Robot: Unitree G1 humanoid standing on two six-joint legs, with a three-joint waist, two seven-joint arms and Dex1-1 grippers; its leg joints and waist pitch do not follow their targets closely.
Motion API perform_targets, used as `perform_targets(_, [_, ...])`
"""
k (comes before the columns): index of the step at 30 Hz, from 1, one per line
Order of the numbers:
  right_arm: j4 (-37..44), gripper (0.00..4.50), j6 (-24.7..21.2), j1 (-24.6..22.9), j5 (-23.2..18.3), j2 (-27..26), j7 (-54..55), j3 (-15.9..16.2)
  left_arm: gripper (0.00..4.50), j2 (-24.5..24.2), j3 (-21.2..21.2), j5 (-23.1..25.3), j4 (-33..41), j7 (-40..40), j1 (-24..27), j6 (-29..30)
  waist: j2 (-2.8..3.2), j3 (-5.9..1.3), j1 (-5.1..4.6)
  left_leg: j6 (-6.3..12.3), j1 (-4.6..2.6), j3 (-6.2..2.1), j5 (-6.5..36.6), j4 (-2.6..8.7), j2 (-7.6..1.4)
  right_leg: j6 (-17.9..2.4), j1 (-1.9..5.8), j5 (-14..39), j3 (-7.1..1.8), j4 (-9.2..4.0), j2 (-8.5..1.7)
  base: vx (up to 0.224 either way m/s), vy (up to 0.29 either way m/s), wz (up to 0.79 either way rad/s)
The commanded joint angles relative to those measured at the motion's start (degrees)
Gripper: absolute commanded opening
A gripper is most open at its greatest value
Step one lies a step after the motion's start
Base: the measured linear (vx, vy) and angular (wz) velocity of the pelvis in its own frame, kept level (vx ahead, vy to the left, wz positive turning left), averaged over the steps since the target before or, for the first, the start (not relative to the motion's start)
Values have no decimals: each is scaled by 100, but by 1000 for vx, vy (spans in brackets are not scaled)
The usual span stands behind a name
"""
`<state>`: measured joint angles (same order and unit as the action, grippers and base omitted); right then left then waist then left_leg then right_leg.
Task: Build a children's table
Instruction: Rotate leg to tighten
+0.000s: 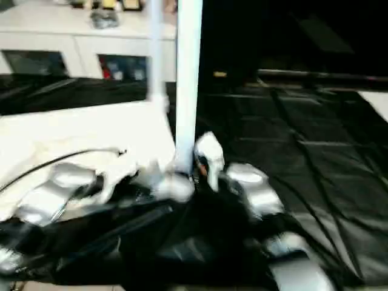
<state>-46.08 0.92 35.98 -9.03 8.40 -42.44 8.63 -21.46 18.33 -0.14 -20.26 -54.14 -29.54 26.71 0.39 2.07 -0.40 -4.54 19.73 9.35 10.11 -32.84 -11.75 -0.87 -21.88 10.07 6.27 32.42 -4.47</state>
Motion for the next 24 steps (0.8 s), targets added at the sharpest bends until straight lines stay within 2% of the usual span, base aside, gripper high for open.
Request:
perform_targets(1, [-919,190,-595,-79,358,-155,833,24,0,394,-246,36,76,648,-420,309,136,-168,-80,-147,-111,-191,3441,425,-112,-239,128,3839,-11,-663,-373,-51,34,-15])
perform_targets(2, [-1021,190,-600,-16,374,-230,989,11,0,500,-263,95,23,855,-465,392,134,-164,-107,-134,-134,-214,3547,432,-124,-245,130,3746,37,-698,-372,0,0,0])
perform_targets(3, [-1114,190,-611,47,369,-321,1146,-15,0,612,-280,160,-51,1081,-505,448,158,-157,-130,-112,-133,-239,3698,452,-142,-246,165,3567,89,-710,-372,0,0,0])
perform_targets(4, [-1156,190,-618,77,362,-368,1221,-31,0,666,-288,192,-91,1194,-523,470,169,-123,-163,-90,-148,-264,3957,476,-164,-233,179,3449,175,-722,-356,0,0,0])
perform_targets(5, [-1334,190,-673,217,252,-574,1505,-157,0,826,-255,325,-239,1538,-554,510,171,-108,-167,-80,-165,-263,4112,498,-183,-208,186,3417,212,-726,-340,0,0,0])
perform_targets(6, [-1364,190,-685,241,235,-609,1551,-176,0,851,-252,341,-259,1584,-555,522,190,-59,-193,-95,-157,-276,4442,572,-226,-141,227,3402,286,-678,-321,0,0,0])
perform_targets(7, [-1426,190,-711,290,212,-685,1647,-209,0,903,-247,364,-292,1667,-549,560,226,-27,-139,-155,-29,-272,4856,785,-332,-165,372,3175,236,-386,-267,0,0,0])
perform_targets(8, [-1506,190,-730,334,236,-772,1720,-219,0,933,-231,394,-295,1730,-522,616,232,-2,-49,-188,177,-229,5115,1048,-440,-243,553,2823,173,75,-187,-71,-22,3])
perform_targets(9, [-1514,190,-734,337,241,-783,1724,-217,0,933,-228,398,-293,1736,-517,621,203,-16,336,-162,426,-8,5344,1334,-555,-312,692,1651,-144,872,-120,-51,-100,23])
perform_targets(10, [-1557,190,-741,357,255,-835,1735,-226,0,929,-215,408,-277,1758,-493,660,117,-43,423,-9,217,146,4883,1270,-473,-240,504,2044,-398,900,-116,-51,-100,23])
perform_targets(11, [-1574,190,-768,368,244,-866,1707,-239,0,914,-208,408,-258,1759,-473,685,-373,-24,383,-94,-691,120,2876,-325,69,251,-657,5927,-567,-722,-577,85,-180,22])
perform_targets(12, [-1613,190,-783,389,262,-905,1662,-237,0,889,-194,413,-208,1737,-440,741,-285,-116,407,248,60,-122,1107,-430,84,119,57,6261,-979,-603,-979,148,-113,-34])
perform_targets(13, [-1613,190,-783,389,262,-905,1662,-237,0,889,-194,413,-208,1737,-440,741,-199,-234,500,43,503,-273,304,-12,16,-13,479,4164,-712,-151,-758,148,-113,-34])
perform_targets(14, [-1630,190,-784,397,282,-918,1633,-223,0,874,-192,416,-188,1722,-428,756,-64,-322,585,-49,233,-222,49,152,-64,-224,315,2709,-613,-91,-564,97,-18,-30])
perform_targets(15, [-1678,190,-788,420,316,-940,1600,-218,0,862,-182,413,-184,1696,-424,747,-116,-298,439,160,24,-158,144,192,-45,-634,145,941,-480,57,-281,0,0,0])
perform_targets(16, [-1717,190,-790,440,343,-958,1580,-218,0,853,-174,410,-184,1678,-422,735,-37,-252,391,120,25,-102,684,244,-51,-1030,144,827,-493,-26,-298,0,0,0])
perform_targets(17, [-1755,190,-778,467,391,-973,1606,-213,0,836,-157,403,-182,1640,-419,708,-49,-233,358,87,74,-103,920,273,-56,-1101,191,1033,-480,-51,-309,0,0,0])
perform_targets(18, [-1777,190,-775,485,410,-982,1630,-227,0,824,-144,397,-180,1602,-418,687,-4,-220,349,5,58,-116,1348,325,-97,-1093,215,1645,-452,-123,-350,0,0,0])
perform_targets(19, [-1798,190,-777,509,433,-992,1642,-250,0,806,-125,383,-170,1532,-416,673,15,-213,328,-62,18,-119,1639,354,-136,-1032,204,2078,-447,-186,-357,0,0,0])
perform_targets(21, [-1814,190,-778,536,447,-993,1633,-272,0,795,-104,375,-156,1481,-417,665,12,-223,323,-99,2,-114,1669,380,-135,-975,209,2099,-462,-220,-353,0,0,0])
perform_targets(24, [-1873,190,-761,594,501,-992,1630,-305,0,772,-66,358,-134,1405,-414,662,14,-206,292,-103,19,-108,1667,398,-138,-991,209,2028,-471,-232,-355,0,0,0])
